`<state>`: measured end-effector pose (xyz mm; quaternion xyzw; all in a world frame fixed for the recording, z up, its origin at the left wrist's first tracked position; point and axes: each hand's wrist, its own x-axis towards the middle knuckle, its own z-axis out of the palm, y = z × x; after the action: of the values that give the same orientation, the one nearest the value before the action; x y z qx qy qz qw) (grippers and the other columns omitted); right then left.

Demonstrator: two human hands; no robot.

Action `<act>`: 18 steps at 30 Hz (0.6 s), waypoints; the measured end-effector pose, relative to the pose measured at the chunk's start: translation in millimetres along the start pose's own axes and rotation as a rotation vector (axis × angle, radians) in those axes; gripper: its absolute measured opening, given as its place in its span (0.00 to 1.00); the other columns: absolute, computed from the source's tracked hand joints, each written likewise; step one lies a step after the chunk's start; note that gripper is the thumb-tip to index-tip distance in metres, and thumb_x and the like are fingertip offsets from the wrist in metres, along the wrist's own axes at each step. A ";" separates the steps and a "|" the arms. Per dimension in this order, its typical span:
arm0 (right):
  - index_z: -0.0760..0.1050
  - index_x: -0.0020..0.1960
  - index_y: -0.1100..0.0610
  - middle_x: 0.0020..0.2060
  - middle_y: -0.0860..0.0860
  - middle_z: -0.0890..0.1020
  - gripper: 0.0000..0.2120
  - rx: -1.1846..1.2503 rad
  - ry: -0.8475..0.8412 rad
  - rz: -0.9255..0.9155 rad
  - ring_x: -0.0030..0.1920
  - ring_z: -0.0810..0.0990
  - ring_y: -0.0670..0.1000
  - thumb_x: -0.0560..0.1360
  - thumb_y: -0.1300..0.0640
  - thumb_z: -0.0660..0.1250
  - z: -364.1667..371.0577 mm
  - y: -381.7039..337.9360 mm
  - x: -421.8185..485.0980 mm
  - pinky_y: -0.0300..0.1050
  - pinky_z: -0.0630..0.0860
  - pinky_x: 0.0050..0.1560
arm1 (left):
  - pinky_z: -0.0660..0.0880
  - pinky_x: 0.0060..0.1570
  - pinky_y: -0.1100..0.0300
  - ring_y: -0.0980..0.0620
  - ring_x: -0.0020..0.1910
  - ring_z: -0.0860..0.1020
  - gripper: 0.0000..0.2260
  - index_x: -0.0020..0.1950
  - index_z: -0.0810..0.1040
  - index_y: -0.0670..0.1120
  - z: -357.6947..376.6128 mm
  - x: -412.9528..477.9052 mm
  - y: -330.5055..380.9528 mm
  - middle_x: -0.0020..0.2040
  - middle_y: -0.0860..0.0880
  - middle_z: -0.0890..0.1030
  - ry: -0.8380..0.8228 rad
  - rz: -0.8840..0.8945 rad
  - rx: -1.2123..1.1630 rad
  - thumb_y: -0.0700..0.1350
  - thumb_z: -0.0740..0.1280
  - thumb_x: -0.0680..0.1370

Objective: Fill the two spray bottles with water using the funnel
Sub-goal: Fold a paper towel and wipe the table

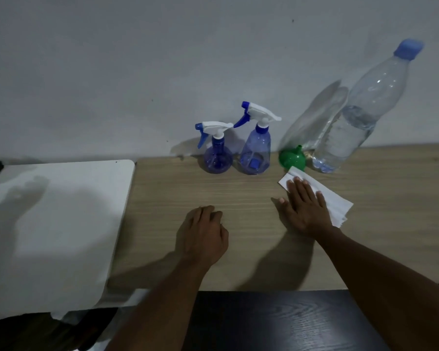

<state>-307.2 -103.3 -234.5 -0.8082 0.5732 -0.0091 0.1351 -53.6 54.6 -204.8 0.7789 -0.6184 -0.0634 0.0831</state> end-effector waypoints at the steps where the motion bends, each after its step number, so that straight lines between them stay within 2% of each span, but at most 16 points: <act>1: 0.45 0.81 0.48 0.81 0.48 0.45 0.36 0.016 0.025 0.051 0.80 0.40 0.48 0.78 0.31 0.37 -0.2 5.9 -4.4 0.59 0.43 0.77 | 0.76 0.64 0.49 0.46 0.63 0.78 0.17 0.59 0.83 0.47 2.2 0.4 0.5 0.62 0.46 0.81 0.005 -0.003 0.000 0.48 0.66 0.73; 6: 0.49 0.81 0.54 0.81 0.53 0.47 0.34 0.175 0.085 0.336 0.80 0.43 0.54 0.80 0.36 0.43 0.1 -8.5 -24.4 0.64 0.44 0.76 | 0.74 0.65 0.49 0.46 0.64 0.77 0.20 0.61 0.83 0.47 8.7 1.1 -2.6 0.64 0.47 0.81 0.039 -0.005 -0.009 0.50 0.60 0.74; 8: 0.57 0.78 0.55 0.80 0.54 0.54 0.30 0.239 0.125 0.419 0.79 0.50 0.57 0.81 0.40 0.48 -10.9 -22.0 -20.3 0.65 0.53 0.74 | 0.75 0.65 0.50 0.47 0.63 0.77 0.19 0.61 0.83 0.48 8.6 -0.2 -8.7 0.63 0.48 0.81 0.048 0.025 0.002 0.50 0.60 0.74; 10: 0.64 0.75 0.54 0.77 0.53 0.62 0.26 0.138 0.234 0.371 0.76 0.59 0.60 0.81 0.44 0.50 -20.1 -19.7 -17.3 0.64 0.59 0.70 | 0.76 0.64 0.51 0.47 0.63 0.77 0.18 0.61 0.82 0.48 8.3 -2.8 -15.9 0.64 0.48 0.81 0.061 0.048 0.016 0.49 0.64 0.74; 12: 0.62 0.76 0.51 0.77 0.52 0.62 0.28 0.028 0.240 0.217 0.77 0.57 0.58 0.80 0.42 0.47 -17.3 -4.6 -23.0 0.64 0.58 0.71 | 0.76 0.63 0.51 0.47 0.63 0.78 0.17 0.61 0.83 0.48 10.2 -7.0 -23.2 0.63 0.48 0.81 0.088 0.063 0.011 0.47 0.68 0.73; 14: 0.56 0.79 0.49 0.80 0.50 0.56 0.30 -0.020 0.198 0.102 0.80 0.51 0.55 0.80 0.40 0.42 -5.3 12.2 -34.3 0.64 0.53 0.75 | 0.76 0.63 0.51 0.47 0.62 0.78 0.17 0.61 0.83 0.48 11.0 -11.9 -29.8 0.63 0.48 0.81 0.116 0.079 0.011 0.47 0.67 0.73; 16: 0.52 0.80 0.50 0.80 0.51 0.53 0.30 -0.013 0.194 0.127 0.80 0.49 0.54 0.81 0.41 0.41 2.9 18.5 -40.7 0.64 0.50 0.76 | 0.76 0.63 0.51 0.47 0.62 0.78 0.17 0.61 0.82 0.47 13.3 -17.6 -39.0 0.63 0.48 0.81 0.149 0.100 0.002 0.46 0.67 0.73; 18: 0.51 0.80 0.54 0.80 0.54 0.52 0.31 0.032 0.222 0.302 0.80 0.49 0.56 0.82 0.41 0.41 6.3 8.6 -39.7 0.65 0.49 0.75 | 0.76 0.62 0.52 0.47 0.63 0.78 0.17 0.62 0.82 0.47 15.3 -22.2 -49.4 0.63 0.48 0.81 0.165 0.115 -0.008 0.45 0.68 0.73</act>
<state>-327.8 -67.7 -237.0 -0.7048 0.6991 -0.0869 0.0836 -14.6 86.3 -230.1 0.7442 -0.6530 0.0035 0.1406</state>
